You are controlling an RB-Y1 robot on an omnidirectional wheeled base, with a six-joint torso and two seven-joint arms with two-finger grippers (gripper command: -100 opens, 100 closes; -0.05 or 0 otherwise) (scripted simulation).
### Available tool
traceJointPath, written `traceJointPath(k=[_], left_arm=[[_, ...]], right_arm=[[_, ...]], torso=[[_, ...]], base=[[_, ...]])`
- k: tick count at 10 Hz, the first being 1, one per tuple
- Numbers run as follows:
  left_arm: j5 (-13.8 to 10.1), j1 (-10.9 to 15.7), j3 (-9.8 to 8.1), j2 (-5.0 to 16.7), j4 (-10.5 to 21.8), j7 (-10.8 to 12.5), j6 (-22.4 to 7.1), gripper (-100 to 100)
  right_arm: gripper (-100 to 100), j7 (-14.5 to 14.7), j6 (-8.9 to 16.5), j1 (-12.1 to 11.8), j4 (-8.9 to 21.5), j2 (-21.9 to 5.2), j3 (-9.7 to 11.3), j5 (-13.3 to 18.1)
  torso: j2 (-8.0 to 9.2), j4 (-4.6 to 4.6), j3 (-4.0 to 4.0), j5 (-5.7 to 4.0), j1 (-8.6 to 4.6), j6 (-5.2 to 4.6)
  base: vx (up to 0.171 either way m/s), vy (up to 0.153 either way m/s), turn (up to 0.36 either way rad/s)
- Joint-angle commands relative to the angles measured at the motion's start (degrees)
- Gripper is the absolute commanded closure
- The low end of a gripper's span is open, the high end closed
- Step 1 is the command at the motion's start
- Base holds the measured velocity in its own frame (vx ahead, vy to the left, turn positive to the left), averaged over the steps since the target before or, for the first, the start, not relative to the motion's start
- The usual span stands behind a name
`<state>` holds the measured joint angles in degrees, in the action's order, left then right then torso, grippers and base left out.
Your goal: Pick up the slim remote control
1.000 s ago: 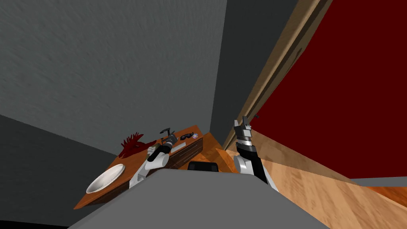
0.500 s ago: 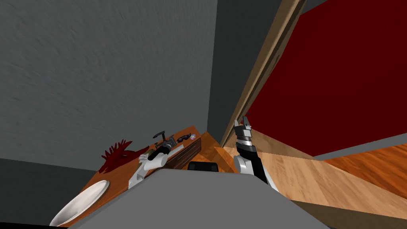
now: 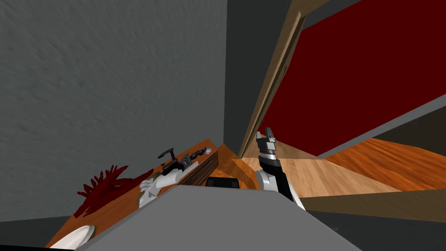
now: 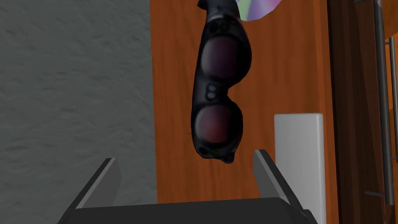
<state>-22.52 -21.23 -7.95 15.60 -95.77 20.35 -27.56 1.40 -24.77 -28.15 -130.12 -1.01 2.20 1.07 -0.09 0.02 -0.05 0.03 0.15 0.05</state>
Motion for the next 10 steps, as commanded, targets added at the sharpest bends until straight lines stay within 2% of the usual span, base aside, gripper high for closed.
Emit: traceJointPath(k=[1, 2, 3, 4, 5, 6, 7, 8, 9, 10], left_arm=[[-0.79, -0.10, -0.25, 0.67, 1.06, 0.79, -2.10, -100], [-1.59, 0.33, -0.75, 1.34, 3.33, 2.09, -4.08, -100], [-1.59, 0.33, -0.75, 1.34, 3.33, 2.09, -5.04, -100], [-2.37, 0.75, -1.25, 2.01, 5.60, 3.38, -6.67, -100], [-2.37, 0.75, -1.25, 2.01, 5.60, 3.38, -7.71, -100], [-3.14, 1.16, -1.73, 2.69, 7.85, 4.63, -9.36, -100], [-3.14, 1.16, -1.73, 2.69, 7.85, 4.63, -10.79, -100], [-3.88, 1.57, -2.19, 3.36, 10.06, 5.86, -12.59, -100], [-3.88, 1.57, -2.19, 3.36, 10.06, 5.86, -13.55, -100], [-4.59, 1.96, -2.64, 4.02, 12.20, 7.04, -15.46, -100]], right_arm=[[0, 0.00, 0.00, 0.00, 0.00, 0.00, 0.00, 0.00], [0, 0.00, 0.00, -0.01, 0.00, 0.00, -0.01, 0.00], [0, 0.00, 0.00, 0.00, 0.00, 0.00, 0.00, 0.00], [0, 0.00, 0.00, -0.01, 0.00, 0.00, -0.01, 0.00], [0, 0.00, 0.00, 0.00, 0.00, 0.00, 0.00, 0.00], [0, 0.00, 0.00, -0.02, 0.00, 0.00, -0.01, 0.00], [0, 0.00, 0.00, 0.00, 0.00, 0.00, 0.00, 0.00], [0, 0.00, 0.00, -0.02, 0.00, 0.00, -0.01, 0.00], [0, 0.00, 0.00, -0.01, 0.00, 0.00, 0.00, 0.00], [0, 0.00, 0.00, -0.02, 0.00, 0.00, -0.01, 0.00]], torso=[[0.00, 0.00, 0.00, 0.00, 0.00, 0.00], [0.00, 0.00, 0.00, 0.00, -0.03, 0.05], [0.00, 0.00, 0.00, -0.01, -0.04, 0.01], [-0.01, 0.00, -0.01, -0.01, -0.06, 0.06], [-0.01, 0.00, -0.01, -0.01, -0.04, 0.01], [-0.02, 0.00, -0.01, -0.01, -0.06, 0.06], [-0.01, 0.00, -0.01, -0.02, -0.07, 0.02], [-0.02, 0.01, -0.01, -0.01, -0.07, 0.07], [-0.02, 0.00, -0.01, -0.01, -0.07, 0.02], [-0.03, 0.01, -0.01, -0.02, -0.06, 0.08]], base=[[-0.015, 0.043, -0.163], [-0.015, 0.032, -0.297], [-0.013, 0.034, -0.141], [-0.016, 0.036, -0.296], [-0.016, 0.033, -0.135], [-0.018, 0.026, -0.265], [-0.016, 0.030, -0.146], [-0.018, 0.027, -0.276], [-0.016, 0.032, -0.128], [-0.020, 0.040, -0.221]])
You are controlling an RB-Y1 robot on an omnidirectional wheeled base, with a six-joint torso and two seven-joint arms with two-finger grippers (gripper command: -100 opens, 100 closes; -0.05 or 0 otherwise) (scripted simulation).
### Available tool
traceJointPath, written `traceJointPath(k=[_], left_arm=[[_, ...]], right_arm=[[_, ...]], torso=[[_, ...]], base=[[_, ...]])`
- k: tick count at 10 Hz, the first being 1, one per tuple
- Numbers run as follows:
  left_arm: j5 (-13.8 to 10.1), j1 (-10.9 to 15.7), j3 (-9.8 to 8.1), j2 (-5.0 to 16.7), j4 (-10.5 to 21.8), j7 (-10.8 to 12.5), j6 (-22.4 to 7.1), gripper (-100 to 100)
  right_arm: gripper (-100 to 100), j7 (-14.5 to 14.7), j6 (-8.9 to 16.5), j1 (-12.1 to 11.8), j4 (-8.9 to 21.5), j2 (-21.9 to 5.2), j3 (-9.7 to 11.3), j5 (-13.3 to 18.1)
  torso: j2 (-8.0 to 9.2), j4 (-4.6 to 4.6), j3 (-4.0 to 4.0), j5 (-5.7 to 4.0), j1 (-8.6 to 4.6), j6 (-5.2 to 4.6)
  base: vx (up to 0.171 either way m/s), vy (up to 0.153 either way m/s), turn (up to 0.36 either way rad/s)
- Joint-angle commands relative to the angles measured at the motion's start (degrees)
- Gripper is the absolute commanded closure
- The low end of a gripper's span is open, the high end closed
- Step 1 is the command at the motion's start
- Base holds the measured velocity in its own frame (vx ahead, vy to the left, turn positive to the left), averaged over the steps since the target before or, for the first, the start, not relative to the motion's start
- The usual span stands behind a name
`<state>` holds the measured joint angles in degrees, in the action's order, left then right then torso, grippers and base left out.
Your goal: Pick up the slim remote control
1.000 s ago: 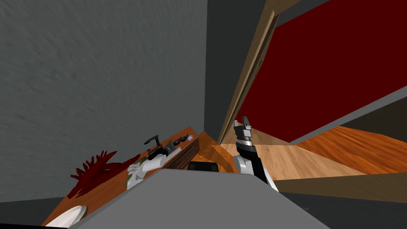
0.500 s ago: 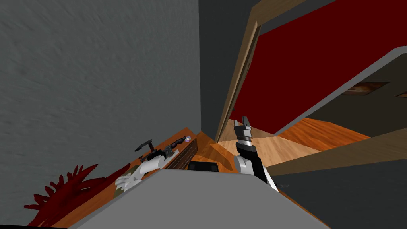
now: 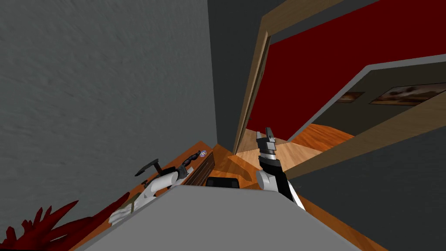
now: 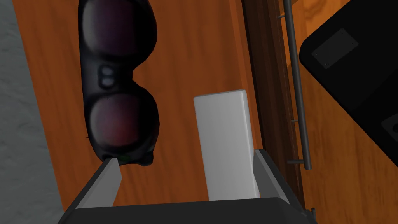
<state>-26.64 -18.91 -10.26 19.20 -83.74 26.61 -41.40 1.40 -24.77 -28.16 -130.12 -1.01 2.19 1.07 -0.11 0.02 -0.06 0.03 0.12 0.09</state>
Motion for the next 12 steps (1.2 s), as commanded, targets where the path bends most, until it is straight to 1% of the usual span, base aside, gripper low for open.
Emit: traceJointPath(k=[1, 2, 3, 4, 5, 6, 7, 8, 9, 11, 12], left_arm=[[-0.48, -0.36, -0.34, 0.43, 0.17, 0.77, -2.38, -100], [-1.16, 0.02, -0.78, 1.07, 2.22, 1.91, -3.99, -100], [-1.16, 0.02, -0.78, 1.07, 2.22, 1.91, -4.93, -100], [-1.80, 0.37, -1.20, 1.70, 4.15, 2.98, -6.93, -100], [-1.80, 0.37, -1.20, 1.70, 4.15, 2.98, -7.35, -100], [-2.40, 0.69, -1.59, 2.30, 5.96, 3.99, -9.62, -100], [-2.96, 0.98, -1.95, 2.86, 7.63, 4.93, -11.17, -100], [-2.96, 0.98, -1.95, 2.86, 7.63, 4.93, -11.72, -100], [-3.46, 1.22, -2.26, 3.36, 9.15, 5.78, -13.62, -100], [-4.30, 1.57, -2.74, 4.16, 11.73, 7.21, -16.81, -100], [-4.30, 1.57, -2.74, 4.16, 11.73, 7.21, -16.81, -100]], right_arm=[[0, 0.00, 0.00, 0.00, 0.00, 0.00, 0.00, 0.00], [0, 0.00, 0.00, -0.01, 0.00, 0.00, 0.00, 0.00], [0, 0.00, 0.00, 0.00, 0.00, 0.00, 0.00, 0.00], [0, 0.00, 0.00, -0.01, 0.00, 0.00, -0.01, 0.00], [0, 0.00, 0.00, 0.00, 0.00, 0.00, 0.00, 0.00], [0, 0.00, 0.00, -0.01, 0.00, 0.00, -0.01, 0.00], [0, 0.00, 0.00, 0.00, 0.00, 0.00, 0.00, 0.00], [0, 0.00, 0.00, 0.00, 0.00, 0.00, 0.00, 0.00], [0, 0.00, 0.00, -0.02, 0.00, 0.00, -0.01, 0.00], [0, 0.00, 0.00, -0.01, 0.00, 0.00, -0.01, 0.00], [0, 0.00, 0.00, -0.01, 0.00, 0.00, -0.01, 0.00]], torso=[[0.00, 0.00, 0.00, 0.00, 0.00, 0.00], [-0.01, 0.00, 0.00, -0.01, -0.02, 0.04], [-0.01, 0.00, 0.00, -0.01, -0.04, 0.00], [-0.02, 0.00, -0.01, -0.01, -0.05, 0.05], [-0.01, 0.00, 0.00, -0.01, -0.03, 0.01], [-0.02, 0.00, -0.01, -0.01, -0.04, 0.04], [-0.04, 0.01, -0.02, -0.01, -0.02, 0.01], [-0.02, 0.00, -0.01, 0.00, 0.02, 0.00], [0.00, 0.00, 0.00, 0.00, 0.01, 0.07], [-0.03, 0.00, -0.01, 0.00, 0.03, 0.02], [-0.03, 0.00, -0.01, 0.01, 0.06, 0.03]], base=[[-0.018, 0.035, -0.134], [-0.013, 0.025, -0.288], [-0.015, 0.029, -0.118], [-0.020, 0.029, -0.201], [-0.017, 0.029, -0.141], [-0.011, 0.031, -0.229], [-0.023, 0.041, -0.360], [-0.025, 0.042, -0.095], [-0.016, 0.035, -0.142], [-0.018, 0.050, -0.281], [-0.014, 0.042, -0.052]])
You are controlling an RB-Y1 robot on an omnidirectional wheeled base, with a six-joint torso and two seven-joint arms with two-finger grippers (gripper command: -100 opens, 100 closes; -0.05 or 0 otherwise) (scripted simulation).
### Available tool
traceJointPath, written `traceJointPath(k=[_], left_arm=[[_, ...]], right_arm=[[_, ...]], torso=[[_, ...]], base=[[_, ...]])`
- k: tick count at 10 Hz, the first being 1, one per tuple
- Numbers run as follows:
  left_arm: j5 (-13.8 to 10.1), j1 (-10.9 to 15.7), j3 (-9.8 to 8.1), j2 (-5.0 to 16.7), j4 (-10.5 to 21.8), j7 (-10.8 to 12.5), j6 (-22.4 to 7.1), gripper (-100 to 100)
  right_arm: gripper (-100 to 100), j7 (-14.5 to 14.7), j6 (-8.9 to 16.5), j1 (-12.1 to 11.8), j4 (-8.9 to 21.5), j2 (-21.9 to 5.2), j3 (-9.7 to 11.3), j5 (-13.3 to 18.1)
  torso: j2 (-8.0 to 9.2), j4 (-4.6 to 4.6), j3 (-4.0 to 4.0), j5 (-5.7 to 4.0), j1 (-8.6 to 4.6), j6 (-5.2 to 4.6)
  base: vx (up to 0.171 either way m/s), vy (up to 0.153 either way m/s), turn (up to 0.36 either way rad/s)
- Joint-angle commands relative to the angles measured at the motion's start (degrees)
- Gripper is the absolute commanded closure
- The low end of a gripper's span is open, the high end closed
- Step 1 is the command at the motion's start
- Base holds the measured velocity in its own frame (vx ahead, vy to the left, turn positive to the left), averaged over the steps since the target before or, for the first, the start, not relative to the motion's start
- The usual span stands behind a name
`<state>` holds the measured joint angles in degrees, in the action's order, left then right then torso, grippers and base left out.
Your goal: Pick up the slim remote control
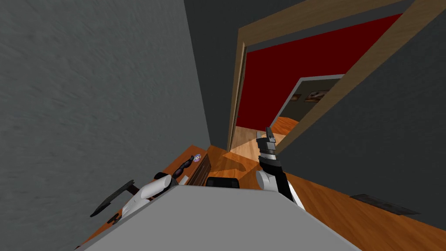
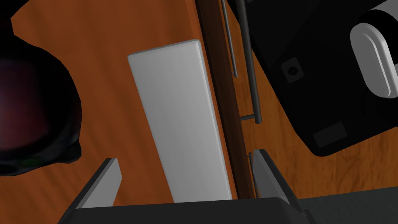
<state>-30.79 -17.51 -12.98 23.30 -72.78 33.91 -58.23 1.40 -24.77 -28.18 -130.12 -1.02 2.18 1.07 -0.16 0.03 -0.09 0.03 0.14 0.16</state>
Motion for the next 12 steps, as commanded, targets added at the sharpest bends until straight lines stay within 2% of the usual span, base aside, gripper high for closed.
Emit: traceJointPath(k=[1, 3, 4, 5, 6, 7, 8, 9, 10, 11, 12], left_arm=[[-0.47, 0.26, -0.17, 0.35, 1.84, 0.47, -1.22, -100], [-0.89, 0.30, -0.30, 0.67, 3.47, 1.26, -2.96, -100], [-0.90, 0.29, -0.33, 0.69, 3.00, 0.85, -2.35, -100], [-0.90, 0.28, -0.33, 0.69, 3.02, 0.98, -2.59, 0], [-0.71, 1.99, -0.95, 0.82, 5.73, 2.25, -1.83, -100], [-0.52, 3.70, -1.56, 0.95, 7.15, 3.54, -1.10, -100], [-0.52, 3.70, -1.56, 0.95, 8.44, 3.54, -1.10, -100], [-0.32, 5.40, -2.17, 1.08, 10.17, 4.82, -0.37, -100], [-0.32, 5.40, -2.17, 1.08, 11.16, 4.82, -0.37, -100], [-0.13, 7.11, -2.78, 1.21, 13.46, 6.10, 0.36, -100], [-0.13, 7.11, -2.78, 1.21, 13.87, 6.10, 0.36, -100]], right_arm=[[0, 0.00, 0.00, 0.00, 0.00, 0.00, 0.00, 0.00], [0, 0.00, 0.00, 0.01, 0.00, 0.00, 0.00, 0.00], [0, 0.00, 0.00, 0.00, 0.00, 0.00, 0.00, 0.00], [0, 0.00, 0.00, 0.00, 0.00, 0.00, 0.00, 0.00], [0, 0.00, 0.00, 0.00, 0.00, 0.00, 0.00, 0.00], [0, 0.00, 0.00, 0.02, 0.00, 0.00, 0.01, 0.00], [0, 0.00, 0.00, 0.03, 0.00, 0.00, 0.01, 0.00], [0, 0.00, 0.00, 0.02, 0.00, 0.00, 0.00, 0.00], [0, 0.00, 0.00, 0.02, 0.00, 0.00, 0.01, 0.00], [0, 0.00, 0.00, 0.01, 0.00, 0.00, 0.00, 0.00], [0, 0.00, 0.00, 0.02, 0.00, 0.00, 0.01, 0.00]], torso=[[0.00, 0.00, 0.00, 0.00, 0.00, 0.00], [-0.02, 0.00, -0.01, -0.01, -0.04, -0.02], [-0.02, 0.00, -0.01, -0.01, -0.01, -0.02], [-0.04, 0.01, -0.02, -0.01, -0.08, 0.00], [-0.06, 0.01, -0.03, -0.03, -0.14, 0.00], [0.11, -0.02, 0.06, -0.02, -0.07, -0.07], [0.49, -0.10, 0.27, -0.01, 0.01, -0.05], [0.49, -0.11, 0.28, 0.01, 0.02, 0.01], [0.42, -0.10, 0.24, 0.00, 0.02, -0.05], [0.34, -0.08, 0.20, 0.00, -0.01, 0.01], [0.30, -0.10, 0.19, 0.05, -0.05, -0.09]], base=[[-0.012, 0.030, -0.087], [-0.010, 0.036, -0.158], [-0.004, 0.023, -0.027], [0.000, 0.000, 0.000], [-0.067, 0.028, -0.316], [-0.192, 0.053, -0.393], [-0.155, 0.048, -0.152], [-0.125, 0.042, -0.259], [-0.102, 0.029, -0.142], [-0.110, 0.009, -0.264], [-0.098, 0.016, -0.127]])
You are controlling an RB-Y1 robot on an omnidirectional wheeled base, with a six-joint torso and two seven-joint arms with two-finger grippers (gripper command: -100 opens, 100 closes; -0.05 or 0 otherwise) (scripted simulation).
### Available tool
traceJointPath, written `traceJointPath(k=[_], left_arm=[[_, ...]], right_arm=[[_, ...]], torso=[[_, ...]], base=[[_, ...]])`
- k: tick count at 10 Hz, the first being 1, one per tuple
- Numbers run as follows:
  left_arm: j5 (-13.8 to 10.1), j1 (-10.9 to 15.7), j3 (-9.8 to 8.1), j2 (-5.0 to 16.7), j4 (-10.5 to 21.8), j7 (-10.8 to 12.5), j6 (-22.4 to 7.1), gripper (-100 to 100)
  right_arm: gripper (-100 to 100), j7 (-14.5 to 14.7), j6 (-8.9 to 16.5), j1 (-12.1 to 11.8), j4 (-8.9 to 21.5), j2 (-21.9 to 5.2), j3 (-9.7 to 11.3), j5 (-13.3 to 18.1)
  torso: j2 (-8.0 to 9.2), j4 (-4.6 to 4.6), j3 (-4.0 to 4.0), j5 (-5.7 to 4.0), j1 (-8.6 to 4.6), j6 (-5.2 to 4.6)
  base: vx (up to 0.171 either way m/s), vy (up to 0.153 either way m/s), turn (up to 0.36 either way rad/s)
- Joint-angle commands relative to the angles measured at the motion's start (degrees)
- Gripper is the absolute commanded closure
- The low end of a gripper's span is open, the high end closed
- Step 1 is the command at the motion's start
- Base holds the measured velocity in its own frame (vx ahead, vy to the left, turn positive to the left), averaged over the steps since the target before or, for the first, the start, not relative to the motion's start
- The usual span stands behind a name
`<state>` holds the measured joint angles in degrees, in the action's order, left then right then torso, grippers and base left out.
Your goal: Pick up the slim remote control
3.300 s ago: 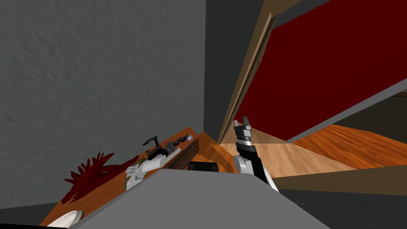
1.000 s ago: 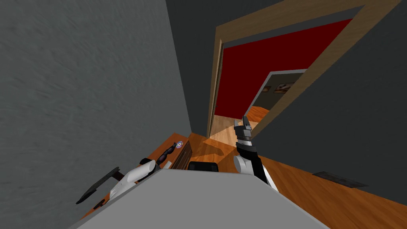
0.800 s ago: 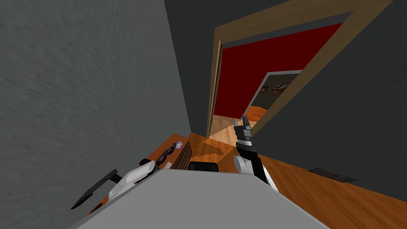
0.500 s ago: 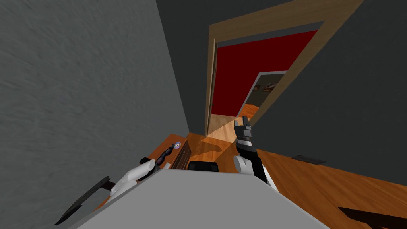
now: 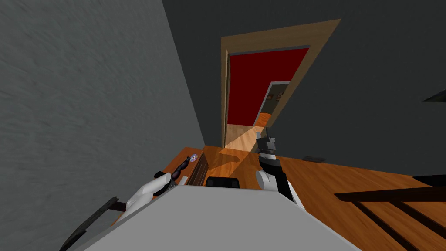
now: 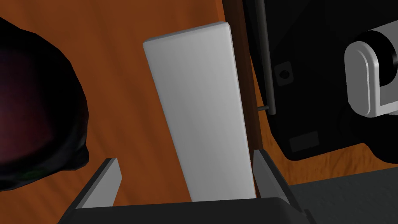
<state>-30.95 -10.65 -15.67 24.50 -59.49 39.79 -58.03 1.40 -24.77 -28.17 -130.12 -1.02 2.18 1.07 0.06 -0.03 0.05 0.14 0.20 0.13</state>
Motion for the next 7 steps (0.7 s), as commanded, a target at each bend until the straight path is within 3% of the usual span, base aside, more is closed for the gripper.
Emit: traceJointPath(k=[1, 2, 4, 7], left_arm=[[0.22, 1.97, -0.70, 0.14, 2.86, 1.50, 0.88, -100], [0.22, 1.97, -0.70, 0.14, 3.29, 1.50, 0.88, -100], [0.61, 5.38, -1.92, 0.40, 7.47, 4.07, 2.35, -100], [0.80, 7.09, -2.53, 0.53, 11.43, 5.35, 3.08, -100]], right_arm=[[0, 0.00, 0.00, 0.00, 0.00, 0.00, 0.00, 0.00], [0, 0.00, 0.00, 0.02, 0.00, 0.00, 0.01, 0.00], [0, 0.00, 0.00, 0.01, 0.00, 0.00, 0.00, 0.00], [0, 0.00, 0.00, 0.01, 0.00, 0.00, 0.00, 0.00]], torso=[[0.00, 0.00, 0.00, 0.00, 0.00, 0.00], [0.13, -0.02, 0.06, 0.12, 0.02, -0.09], [0.03, 0.00, 0.01, 0.19, 0.15, -0.09], [0.04, 0.00, 0.02, 0.20, 0.20, -0.07]], base=[[-0.161, 0.001, -0.261], [-0.134, 0.010, -0.151], [-0.149, 0.017, -0.346], [-0.127, 0.018, -0.183]])
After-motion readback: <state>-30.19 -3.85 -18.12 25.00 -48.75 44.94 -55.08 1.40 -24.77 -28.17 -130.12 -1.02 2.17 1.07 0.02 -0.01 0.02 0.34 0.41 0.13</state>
